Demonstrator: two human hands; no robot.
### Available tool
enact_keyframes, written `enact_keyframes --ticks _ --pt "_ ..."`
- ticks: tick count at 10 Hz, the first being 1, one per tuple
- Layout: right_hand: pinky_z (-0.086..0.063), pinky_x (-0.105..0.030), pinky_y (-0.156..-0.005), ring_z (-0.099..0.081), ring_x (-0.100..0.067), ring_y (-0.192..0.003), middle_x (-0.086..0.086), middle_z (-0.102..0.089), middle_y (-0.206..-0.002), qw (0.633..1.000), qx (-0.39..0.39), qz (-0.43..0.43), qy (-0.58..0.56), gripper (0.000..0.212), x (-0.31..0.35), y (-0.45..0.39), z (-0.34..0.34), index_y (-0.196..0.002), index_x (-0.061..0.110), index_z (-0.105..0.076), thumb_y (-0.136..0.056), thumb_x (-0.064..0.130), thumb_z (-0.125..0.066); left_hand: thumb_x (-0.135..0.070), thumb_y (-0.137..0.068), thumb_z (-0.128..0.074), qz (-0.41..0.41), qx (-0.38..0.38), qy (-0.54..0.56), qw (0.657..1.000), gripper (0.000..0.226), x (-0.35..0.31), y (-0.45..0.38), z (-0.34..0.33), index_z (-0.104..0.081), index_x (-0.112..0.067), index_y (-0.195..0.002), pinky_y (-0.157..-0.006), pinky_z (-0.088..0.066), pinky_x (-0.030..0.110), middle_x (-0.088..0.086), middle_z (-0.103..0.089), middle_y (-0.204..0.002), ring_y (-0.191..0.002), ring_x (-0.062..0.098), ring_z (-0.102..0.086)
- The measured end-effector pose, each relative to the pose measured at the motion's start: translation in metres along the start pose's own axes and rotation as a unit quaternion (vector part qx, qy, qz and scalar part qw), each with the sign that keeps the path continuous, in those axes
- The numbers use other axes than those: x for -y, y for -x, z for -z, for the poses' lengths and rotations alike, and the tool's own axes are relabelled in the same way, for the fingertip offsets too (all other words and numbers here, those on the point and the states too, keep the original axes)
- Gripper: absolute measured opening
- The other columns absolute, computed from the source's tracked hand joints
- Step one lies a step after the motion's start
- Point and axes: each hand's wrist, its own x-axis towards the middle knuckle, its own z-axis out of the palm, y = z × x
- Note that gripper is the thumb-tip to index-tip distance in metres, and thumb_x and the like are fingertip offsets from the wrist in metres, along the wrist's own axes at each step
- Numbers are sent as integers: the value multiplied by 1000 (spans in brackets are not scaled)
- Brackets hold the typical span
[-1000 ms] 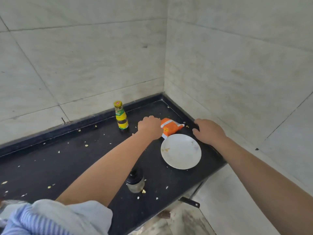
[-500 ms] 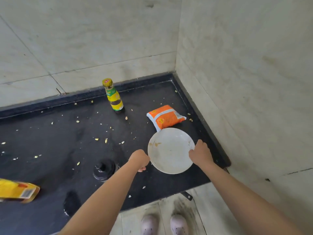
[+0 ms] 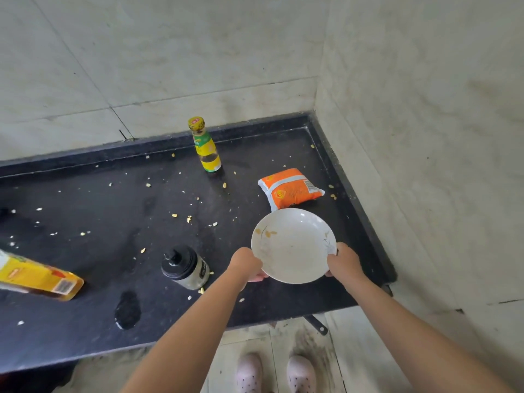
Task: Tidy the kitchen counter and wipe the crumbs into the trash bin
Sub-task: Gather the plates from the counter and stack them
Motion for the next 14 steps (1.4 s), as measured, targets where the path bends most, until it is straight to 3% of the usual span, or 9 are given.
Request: enact_keyframes --ticks 2,4,5,6,7,9,10,12,14 --pt "-41 -12 -49 -52 -16 -88 -11 -54 -116 996 -4 87 -31 22 6 29 -7 -115 4 -50 -95 9 -41 7 -86 -37 -65 -34 -21 997 35 7 35 34 -54 -12 -62 -76 -56 29 4 -61 -66 -78 25 -64" --pt "-46 -18 -59 -53 -16 -92 -11 -58 -115 975 -13 197 -103 24 76 84 -29 -115 6 -53 -97 16 -40 2 -89 -38 -128 -128 37 983 26 28 85 103 -56 -7 -73 -83 -58 37 9 -66 -78 -74 24 -65" --pt "-44 -18 -56 -53 -18 -89 -7 -58 -103 957 4 262 -123 24 114 124 -51 -113 9 -56 -97 12 -38 1 -92 -42 -137 -161 102 972 20 56 118 148 -61 -4 -98 -68 -58 26 13 -68 -94 -76 20 -66" --pt "-47 -20 -58 -54 -18 -85 -4 -54 -93 939 29 316 -132 17 148 178 -94 -98 12 -56 -96 11 -39 2 -93 -43 -139 -185 165 959 20 106 159 201 -60 -2 -103 -59 -55 18 18 -68 -105 -71 17 -65" --pt "-48 -18 -55 -53 -12 -74 -1 -54 -86 921 68 361 -132 15 174 235 -148 -99 12 -55 -96 12 -40 4 -92 -43 -140 -222 221 939 26 169 203 252 -59 4 -112 -64 -56 20 20 -67 -100 -74 19 -65" --pt "-51 -28 -62 -53 -15 -66 0 -54 -78 888 179 408 -113 17 223 327 -250 -93 6 -56 -96 11 -40 0 -92 -44 -121 -321 298 891 17 278 266 331 -59 -6 -85 -53 -53 14 3 -63 -68 -60 8 -63" --pt "-48 -15 -52 -52 -13 -60 0 -52 -69 873 229 421 -91 17 247 363 -308 -91 5 -56 -96 9 -40 -1 -91 -47 -103 -368 336 861 19 330 282 370 -58 -9 -77 -53 -54 15 4 -63 -66 -46 4 -63" --pt "-48 -19 -49 -55 -13 -57 -1 -56 -72 838 306 451 -22 16 291 406 -423 -94 7 -56 -96 10 -40 -3 -90 -51 -29 -427 389 816 25 416 284 444 -54 -10 -66 -56 -52 19 8 -62 -70 -63 15 -61" --pt "-52 -21 -52 -60 -17 -58 -10 -61 -69 801 334 493 60 25 380 425 -541 -99 -6 -56 -95 12 -40 1 -88 -48 51 -447 391 803 17 457 256 574 -53 -5 -74 -41 -49 17 9 -57 -65 -57 14 -56"
